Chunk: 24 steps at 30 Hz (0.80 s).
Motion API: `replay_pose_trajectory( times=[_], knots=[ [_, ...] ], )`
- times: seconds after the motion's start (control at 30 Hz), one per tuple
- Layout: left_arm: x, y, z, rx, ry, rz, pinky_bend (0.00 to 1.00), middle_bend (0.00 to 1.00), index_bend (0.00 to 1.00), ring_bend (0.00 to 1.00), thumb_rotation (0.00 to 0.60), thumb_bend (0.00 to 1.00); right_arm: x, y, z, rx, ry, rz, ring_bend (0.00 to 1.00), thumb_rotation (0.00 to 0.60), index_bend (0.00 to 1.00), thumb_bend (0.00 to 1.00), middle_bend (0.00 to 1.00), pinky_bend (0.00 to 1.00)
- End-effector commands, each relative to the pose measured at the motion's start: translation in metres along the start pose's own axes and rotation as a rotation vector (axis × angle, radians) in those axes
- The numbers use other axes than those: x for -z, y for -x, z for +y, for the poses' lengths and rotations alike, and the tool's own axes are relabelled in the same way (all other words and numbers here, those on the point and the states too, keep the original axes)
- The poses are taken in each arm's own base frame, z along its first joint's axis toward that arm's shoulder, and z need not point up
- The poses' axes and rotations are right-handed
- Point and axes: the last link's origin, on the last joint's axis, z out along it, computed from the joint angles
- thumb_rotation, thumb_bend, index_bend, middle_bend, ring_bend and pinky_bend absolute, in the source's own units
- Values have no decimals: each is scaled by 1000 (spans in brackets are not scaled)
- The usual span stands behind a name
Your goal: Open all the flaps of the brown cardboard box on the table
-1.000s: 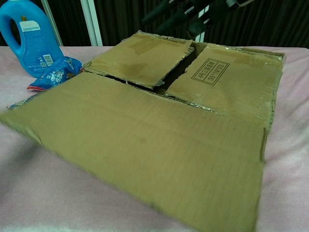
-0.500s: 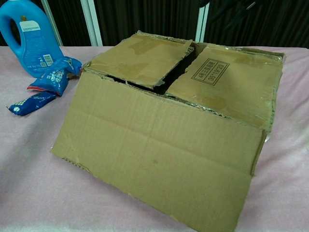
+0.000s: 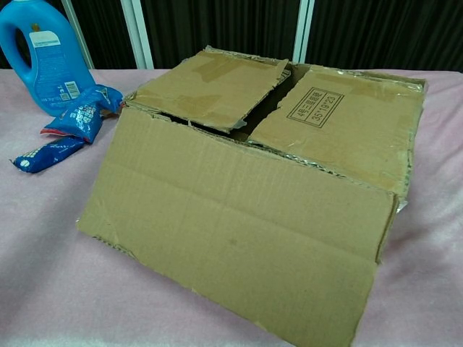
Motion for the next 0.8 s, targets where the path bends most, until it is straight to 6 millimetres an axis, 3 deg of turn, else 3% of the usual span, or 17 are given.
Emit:
replay_pose_trajectory(
  times=[0.03, 0.23, 0.33, 0.53, 0.8],
  knots=[
    [-14, -8, 12, -45, 68, -37, 0, 0, 0, 0, 600, 256, 31, 21, 61, 129, 79, 53, 0, 600, 0, 357, 0, 229],
    [-43, -22, 43, -102, 220, -125, 5, 4, 15, 0, 600, 464, 36, 32, 95, 113, 127, 75, 0, 600, 0, 397, 0, 229],
    [-62, -32, 65, -143, 329, -171, 107, 50, 71, 22, 600, 537, 34, 35, 104, 104, 124, 94, 0, 600, 0, 402, 0, 229],
    [-100, -49, 114, -261, 556, -212, 176, 135, 140, 74, 600, 600, 31, 41, 113, 75, 124, 115, 0, 600, 0, 411, 0, 229],
    [-134, -44, 180, -366, 785, -290, 194, 189, 190, 109, 600, 663, 29, 44, 118, 41, 143, 118, 0, 600, 0, 411, 0, 229]
  ],
)
